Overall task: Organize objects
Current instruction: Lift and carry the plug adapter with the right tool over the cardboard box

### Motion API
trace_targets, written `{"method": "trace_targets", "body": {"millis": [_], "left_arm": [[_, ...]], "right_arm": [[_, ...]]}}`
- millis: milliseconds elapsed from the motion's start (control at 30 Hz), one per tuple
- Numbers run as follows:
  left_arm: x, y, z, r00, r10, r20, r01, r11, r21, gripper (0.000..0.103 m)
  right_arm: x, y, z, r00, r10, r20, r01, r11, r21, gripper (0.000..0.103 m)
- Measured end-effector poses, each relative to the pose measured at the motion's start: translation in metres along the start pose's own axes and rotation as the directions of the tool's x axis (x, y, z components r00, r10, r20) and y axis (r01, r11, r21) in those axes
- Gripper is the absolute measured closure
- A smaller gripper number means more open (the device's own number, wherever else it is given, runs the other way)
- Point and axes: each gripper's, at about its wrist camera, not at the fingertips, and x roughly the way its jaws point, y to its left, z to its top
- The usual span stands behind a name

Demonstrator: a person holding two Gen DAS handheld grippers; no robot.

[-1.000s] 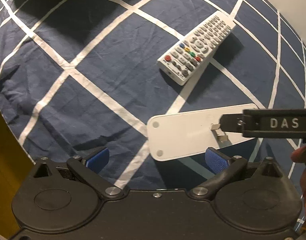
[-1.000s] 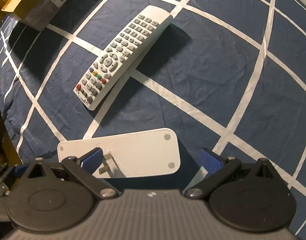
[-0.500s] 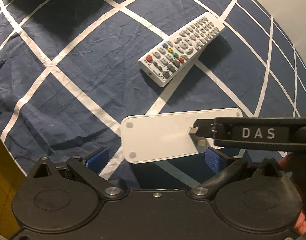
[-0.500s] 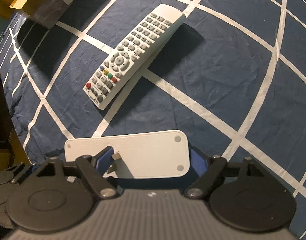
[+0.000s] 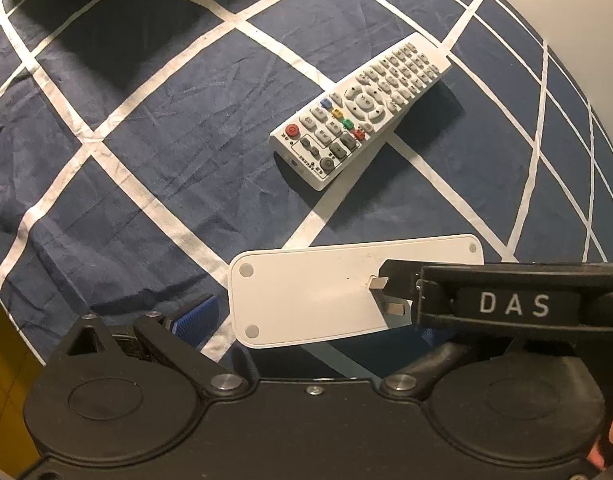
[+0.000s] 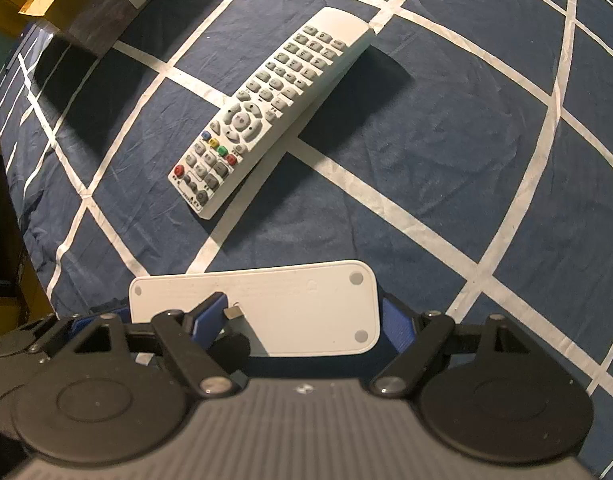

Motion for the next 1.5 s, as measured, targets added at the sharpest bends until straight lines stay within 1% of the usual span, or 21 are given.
{"method": "trace_targets", "body": {"millis": [67, 133, 167, 467, 767, 1100, 1367, 1500], "left_arm": [[0.001, 0.001, 0.0, 1.0, -0.004, -0.006, 0.004, 1.0, -0.004, 0.002], [0.002, 0.002, 0.001, 1.0, -0.02, -0.016, 0.02, 1.0, -0.01, 0.009], [0.002, 0.002, 0.001, 1.0, -0.016, -0.019, 0.016, 1.0, -0.011, 0.014], [-0.002, 0.004, 0.002, 1.0, -0.002, -0.023, 0.002, 1.0, 0.008, 0.014], [-0.026, 0.017, 0.013, 1.0, 0.011, -0.008, -0.01, 0.999, 0.031, 0.014], [-0.068, 0.052, 0.05, 0.999, 0.025, 0.024, -0.027, 0.997, 0.069, 0.014], [-0.105, 0.099, 0.099, 0.998, 0.017, 0.062, -0.025, 0.991, 0.13, 0.014], [-0.12, 0.126, 0.124, 0.997, 0.017, 0.075, -0.029, 0.987, 0.161, 0.014]], "right_arm": [[0.0, 0.001, 0.0, 1.0, -0.001, 0.001, 0.001, 1.0, -0.005, 0.022], [0.0, 0.001, 0.0, 1.0, -0.003, 0.0, 0.003, 1.0, -0.009, 0.022], [0.0, 0.002, 0.0, 1.0, -0.003, -0.001, 0.003, 1.0, -0.01, 0.022], [-0.001, 0.004, 0.002, 1.0, 0.003, 0.001, -0.003, 1.0, 0.003, 0.022], [-0.014, 0.026, 0.012, 1.0, 0.015, 0.025, -0.015, 1.0, 0.011, 0.022], [-0.036, 0.081, 0.035, 0.997, 0.031, 0.068, -0.033, 0.999, 0.024, 0.022], [-0.052, 0.143, 0.067, 0.992, 0.025, 0.126, -0.034, 0.997, 0.063, 0.022], [-0.053, 0.176, 0.085, 0.989, 0.025, 0.148, -0.038, 0.996, 0.086, 0.022]]}}
